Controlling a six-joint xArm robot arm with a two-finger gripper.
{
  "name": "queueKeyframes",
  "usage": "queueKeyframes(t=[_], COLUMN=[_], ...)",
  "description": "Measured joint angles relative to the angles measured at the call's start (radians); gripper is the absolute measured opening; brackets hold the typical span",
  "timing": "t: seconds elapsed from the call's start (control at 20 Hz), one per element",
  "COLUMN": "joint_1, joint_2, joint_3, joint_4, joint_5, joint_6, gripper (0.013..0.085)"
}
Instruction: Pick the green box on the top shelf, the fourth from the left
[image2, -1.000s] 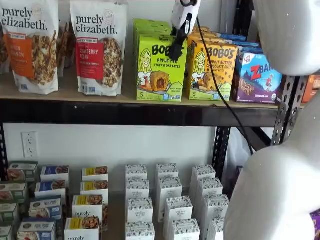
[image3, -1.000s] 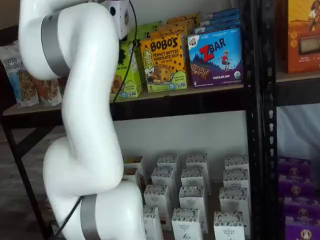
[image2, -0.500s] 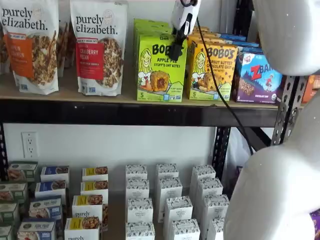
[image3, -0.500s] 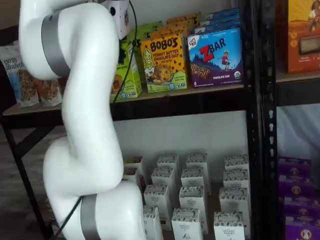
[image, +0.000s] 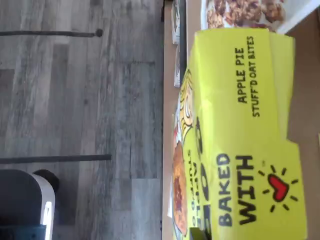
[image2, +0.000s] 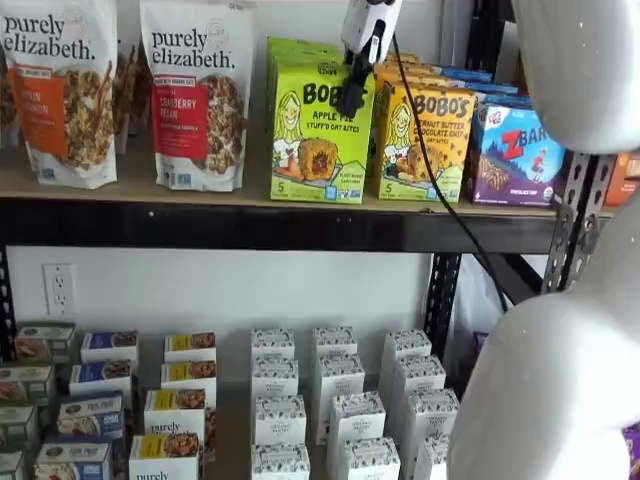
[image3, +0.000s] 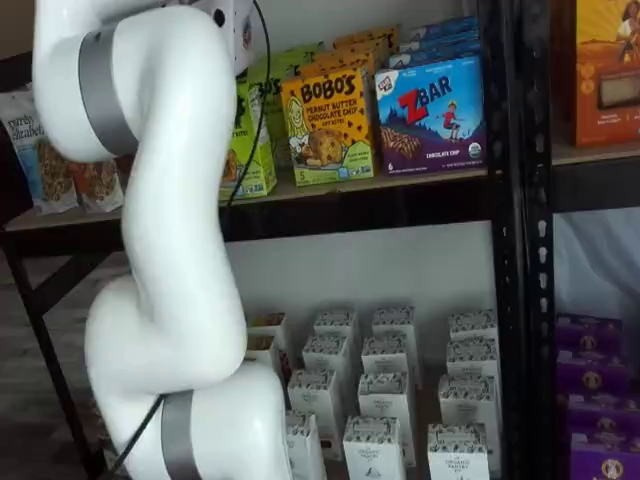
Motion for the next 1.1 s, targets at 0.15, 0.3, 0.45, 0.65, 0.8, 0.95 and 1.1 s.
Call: queueKeyframes(t=[0.15, 0.3, 0.45, 0.65, 0.8, 0.95, 1.1], joint_1=[0.004, 0.006, 0.006, 0.012, 0.015, 0.014, 0.013], joint_2=[-0.021, -0.043, -0.067, -0.097, -0.117, -0.133, -0.15], joint_3=[0.014, 0.025, 0.037, 0.053, 0.064, 0.072, 0.082], joint_4=[0.002, 0.008, 0.014, 0.007, 0.002, 0.004, -0.001], joint_5=[0.001, 0.011, 0.02, 0.031, 0.041, 0.054, 0.067], joint_6=[0.007, 0.011, 0.016, 0.024, 0.028, 0.03, 0.03], gripper=[0.021, 0.021, 0.021, 0.021, 0.021, 0.021, 0.021])
